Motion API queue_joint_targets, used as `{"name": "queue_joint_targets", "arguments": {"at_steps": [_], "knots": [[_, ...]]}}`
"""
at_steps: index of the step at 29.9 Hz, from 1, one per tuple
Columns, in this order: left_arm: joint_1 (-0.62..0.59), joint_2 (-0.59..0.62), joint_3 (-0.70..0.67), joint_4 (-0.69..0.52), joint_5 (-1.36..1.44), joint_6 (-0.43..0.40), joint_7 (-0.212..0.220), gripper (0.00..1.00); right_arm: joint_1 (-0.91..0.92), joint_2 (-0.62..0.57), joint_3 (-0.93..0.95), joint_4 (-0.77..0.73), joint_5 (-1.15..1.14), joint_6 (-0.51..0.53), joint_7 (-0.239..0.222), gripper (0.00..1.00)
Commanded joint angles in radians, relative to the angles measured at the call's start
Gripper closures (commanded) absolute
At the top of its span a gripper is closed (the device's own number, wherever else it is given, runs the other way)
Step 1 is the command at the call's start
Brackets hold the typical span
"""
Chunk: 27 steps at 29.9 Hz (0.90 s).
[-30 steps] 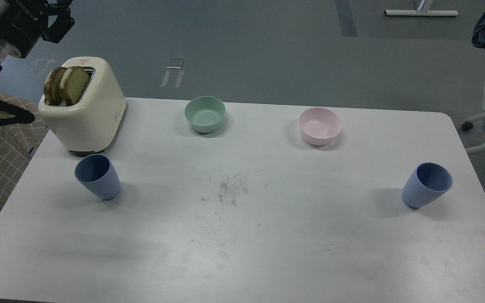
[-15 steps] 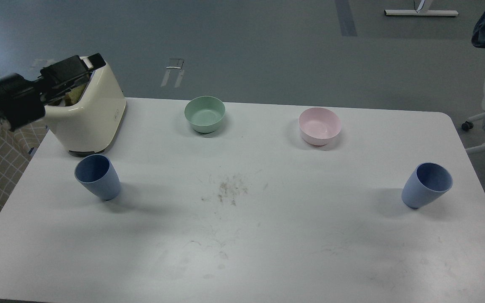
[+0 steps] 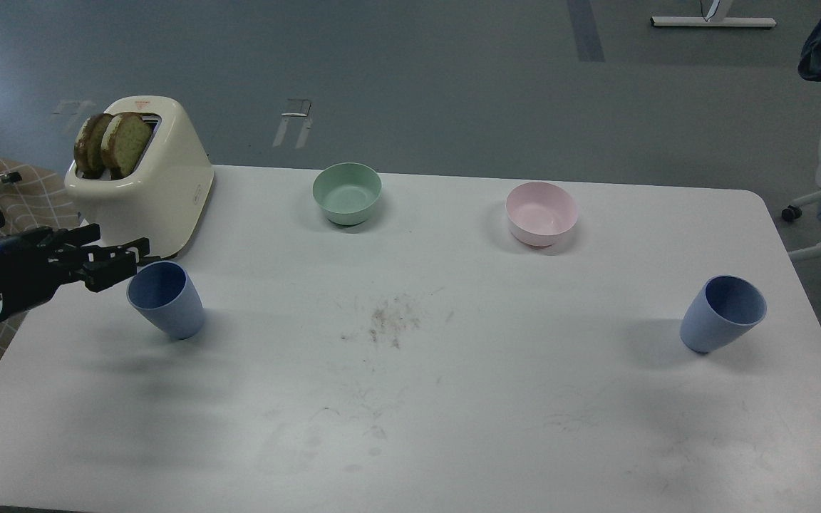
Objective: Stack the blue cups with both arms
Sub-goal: 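Reach the left gripper to the blue cup near the toaster and grasp it, then carry the blue cup with the left gripper to table center and release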
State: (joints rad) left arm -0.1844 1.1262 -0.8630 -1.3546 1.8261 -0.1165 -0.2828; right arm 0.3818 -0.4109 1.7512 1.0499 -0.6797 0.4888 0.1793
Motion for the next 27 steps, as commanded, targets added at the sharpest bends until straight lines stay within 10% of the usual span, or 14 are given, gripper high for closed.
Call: {"name": "queue_joint_targets", "arguments": {"at_steps": [1, 10, 21, 27], "knots": [[0.0, -0.008, 0.07, 0.046, -0.002, 0.05, -0.021, 0.19, -0.004, 0.0, 0.002, -0.001, 0.0, 0.0, 0.0, 0.0], [-0.001, -0.074, 0.094, 0.094, -0.013, 0.067, -0.024, 0.26, -0.009, 0.014, 0.007, 0.001, 0.0, 0.0, 0.0, 0.0], [-0.01, -0.074, 0.098, 0.107, -0.011, 0.064, -0.03, 0.95, -0.011, 0.014, 0.007, -0.002, 0.0, 0.0, 0.0, 0.0], [-0.02, -0.071, 0.098, 0.107, -0.01, 0.063, -0.05, 1.0, -0.011, 0.014, 0.008, -0.007, 0.0, 0.0, 0.0, 0.0]]}}
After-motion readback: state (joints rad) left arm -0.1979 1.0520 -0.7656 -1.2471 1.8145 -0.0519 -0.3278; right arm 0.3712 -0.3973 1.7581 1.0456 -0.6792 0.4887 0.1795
